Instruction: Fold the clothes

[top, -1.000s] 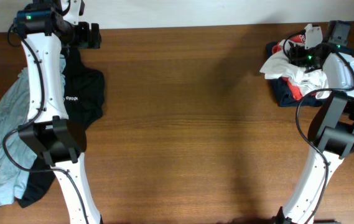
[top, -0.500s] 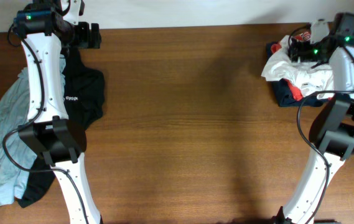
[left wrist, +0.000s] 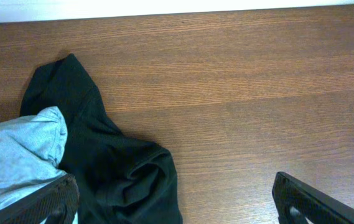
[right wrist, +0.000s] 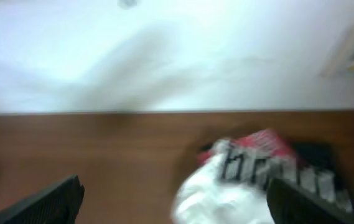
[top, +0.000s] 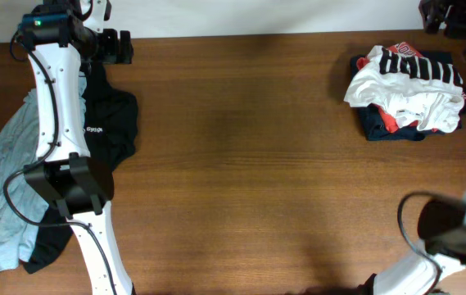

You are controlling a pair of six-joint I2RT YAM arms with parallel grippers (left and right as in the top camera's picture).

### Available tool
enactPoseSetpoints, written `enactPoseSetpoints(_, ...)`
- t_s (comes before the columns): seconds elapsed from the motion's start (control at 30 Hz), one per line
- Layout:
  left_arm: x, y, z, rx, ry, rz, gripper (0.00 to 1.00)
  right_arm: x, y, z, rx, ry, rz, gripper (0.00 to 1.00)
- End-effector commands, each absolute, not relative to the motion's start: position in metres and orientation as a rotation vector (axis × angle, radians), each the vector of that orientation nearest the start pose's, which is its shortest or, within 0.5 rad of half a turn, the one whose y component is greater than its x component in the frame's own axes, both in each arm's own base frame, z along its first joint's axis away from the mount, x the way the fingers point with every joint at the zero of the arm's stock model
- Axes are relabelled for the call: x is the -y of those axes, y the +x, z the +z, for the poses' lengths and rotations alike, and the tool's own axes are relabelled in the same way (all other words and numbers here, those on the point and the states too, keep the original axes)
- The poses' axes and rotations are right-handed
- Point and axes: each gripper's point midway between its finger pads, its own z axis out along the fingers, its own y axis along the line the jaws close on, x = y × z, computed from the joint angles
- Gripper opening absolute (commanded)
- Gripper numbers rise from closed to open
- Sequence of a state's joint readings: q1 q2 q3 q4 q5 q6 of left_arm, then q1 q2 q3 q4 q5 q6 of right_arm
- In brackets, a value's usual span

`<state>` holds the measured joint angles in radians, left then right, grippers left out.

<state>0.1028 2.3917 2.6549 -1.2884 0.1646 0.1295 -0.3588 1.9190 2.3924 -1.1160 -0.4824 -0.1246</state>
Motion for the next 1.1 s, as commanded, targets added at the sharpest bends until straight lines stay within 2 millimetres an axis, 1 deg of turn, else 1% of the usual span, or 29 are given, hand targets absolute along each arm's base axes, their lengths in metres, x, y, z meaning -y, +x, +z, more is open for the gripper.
enactPoseSetpoints(0.0, -0.027, 0.558, 0.224, -2.544, 0.091, -0.130, 0.99, 0.029, 0.443, 0.417, -2.119, -0.119, 0.528, 0.99)
enactPoseSetpoints(0.03, -0.027, 0.558, 0.224, -2.545, 0.091, -0.130, 0.99, 0.019, 0.434, 0.419, -2.129, -0.132, 0.549, 0.99)
enactPoseSetpoints(0.1, -0.027, 0.558, 0.224, -2.545, 0.091, -0.130, 0.99, 0.006, 0.424, 0.421, -2.147, -0.150, 0.573, 0.99)
enactPoseSetpoints(0.2, -0.027, 0.558, 0.224, -2.544, 0.091, -0.130, 0.99, -0.009, 0.420, 0.422, -2.150, -0.185, 0.591, 0.99)
enactPoseSetpoints(0.3, -0.027, 0.558, 0.224, -2.545, 0.091, -0.130, 0.99, -0.014, 0.420, 0.418, -2.168, -0.189, 0.605, 0.99)
enactPoseSetpoints(0.4, -0.027, 0.558, 0.224, -2.545, 0.091, -0.130, 0.99, -0.020, 0.413, 0.415, -2.185, -0.194, 0.665, 0.99)
enactPoseSetpoints(0.67, -0.027, 0.558, 0.224, -2.545, 0.091, -0.130, 0.99, -0.021, 0.412, 0.415, -2.184, -0.202, 0.665, 0.99)
enactPoseSetpoints(0.73, -0.027, 0.558, 0.224, -2.545, 0.091, -0.130, 0.99, -0.017, 0.413, 0.414, -2.188, -0.216, 0.617, 0.99)
enactPoseSetpoints(0.77, -0.027, 0.558, 0.224, -2.545, 0.091, -0.130, 0.99, -0.014, 0.412, 0.414, -2.197, -0.213, 0.552, 0.99)
enactPoseSetpoints(0.8, -0.027, 0.558, 0.224, -2.545, 0.091, -0.130, 0.99, -0.009, 0.410, 0.416, -2.210, -0.194, 0.438, 0.99)
enactPoseSetpoints(0.83, -0.027, 0.558, 0.224, -2.545, 0.091, -0.130, 0.99, -0.007, 0.408, 0.418, -2.209, -0.188, 0.384, 0.99)
enactPoseSetpoints(0.9, -0.027, 0.558, 0.224, -2.544, 0.091, -0.130, 0.99, -0.006, 0.402, 0.426, -2.193, -0.181, 0.270, 0.99)
enactPoseSetpoints(0.93, -0.027, 0.558, 0.224, -2.545, 0.091, -0.130, 0.99, -0.008, 0.392, 0.438, -2.154, -0.185, 0.186, 0.99)
enactPoseSetpoints(1.07, -0.027, 0.558, 0.224, -2.545, 0.091, -0.130, 0.99, -0.018, 0.376, 0.460, -2.018, -0.212, 0.138, 0.99)
